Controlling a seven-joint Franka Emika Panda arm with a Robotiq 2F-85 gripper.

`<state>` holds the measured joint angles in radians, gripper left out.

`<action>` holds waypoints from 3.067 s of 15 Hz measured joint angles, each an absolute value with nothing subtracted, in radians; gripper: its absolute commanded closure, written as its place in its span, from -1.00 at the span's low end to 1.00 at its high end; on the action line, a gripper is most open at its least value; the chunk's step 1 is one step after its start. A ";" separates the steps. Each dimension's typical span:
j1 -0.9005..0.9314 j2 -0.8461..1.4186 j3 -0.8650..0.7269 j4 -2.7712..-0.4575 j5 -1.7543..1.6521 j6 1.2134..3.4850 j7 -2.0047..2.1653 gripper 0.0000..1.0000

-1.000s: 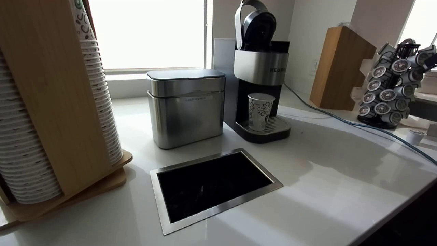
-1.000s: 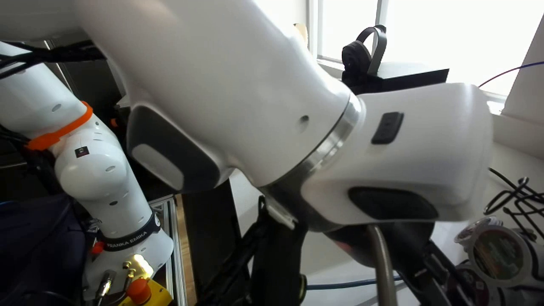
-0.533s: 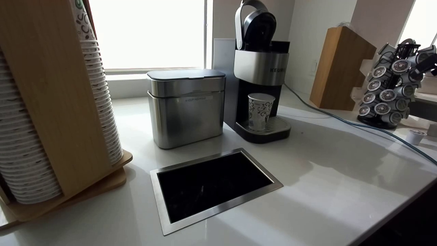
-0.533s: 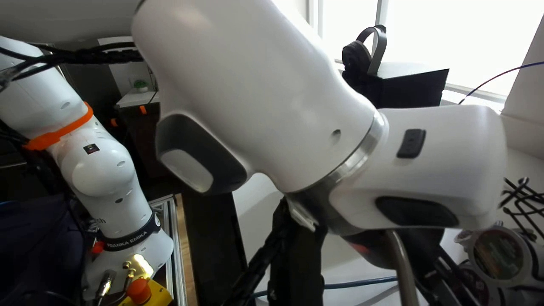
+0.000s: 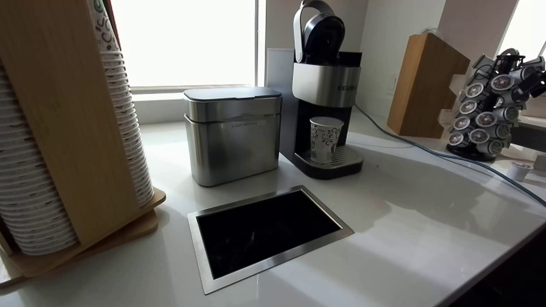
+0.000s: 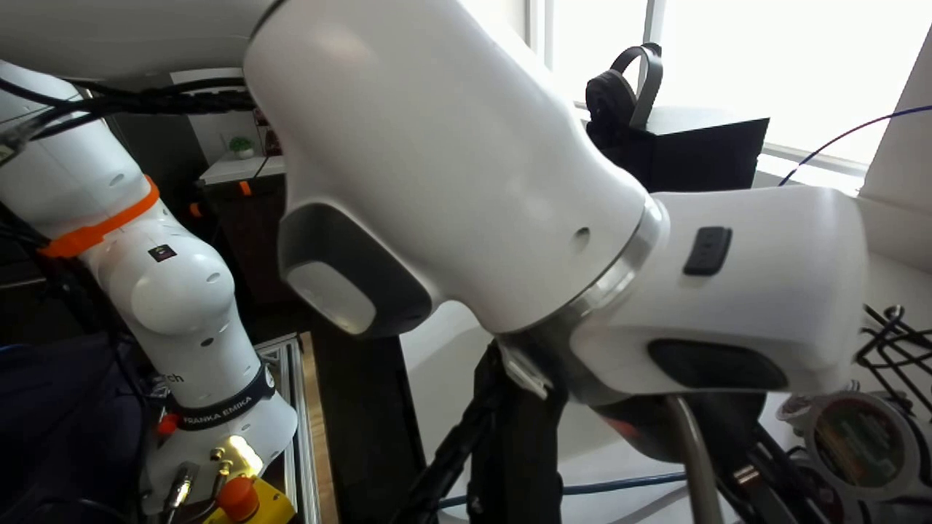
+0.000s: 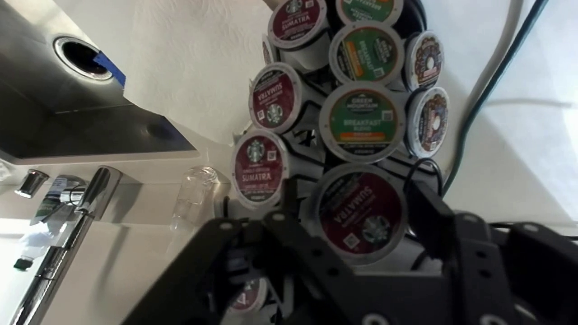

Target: Remove one coffee pod from the rack and put it in the coffee maker

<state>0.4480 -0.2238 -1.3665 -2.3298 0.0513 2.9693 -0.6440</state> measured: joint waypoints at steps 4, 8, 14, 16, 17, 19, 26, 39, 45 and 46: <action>0.460 -0.221 -1.369 -2.331 0.051 2.979 -0.644 0.43; 0.458 -0.220 -1.363 -2.335 0.050 2.983 -0.644 0.43; 0.309 -0.224 -1.217 -2.400 0.042 3.063 -0.624 0.43; 0.226 -0.223 -1.134 -2.424 0.038 3.093 -0.592 0.43; 0.182 -0.224 -1.091 -2.434 0.034 3.098 -0.577 0.43; 0.077 -0.228 -0.996 -2.455 -0.010 3.103 -0.530 0.43; -0.341 -0.363 -0.635 -2.607 -0.238 3.100 -0.427 0.43; -0.322 -0.883 -0.467 -2.623 -0.269 2.281 -0.783 0.43; -0.288 -0.862 -0.391 -2.424 -0.330 2.007 -0.888 -0.07; -0.285 -0.856 -0.391 -2.417 -0.333 2.004 -0.892 -0.07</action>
<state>-0.2850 -0.8560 -0.3908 -2.4166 -0.3326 2.0043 -0.8917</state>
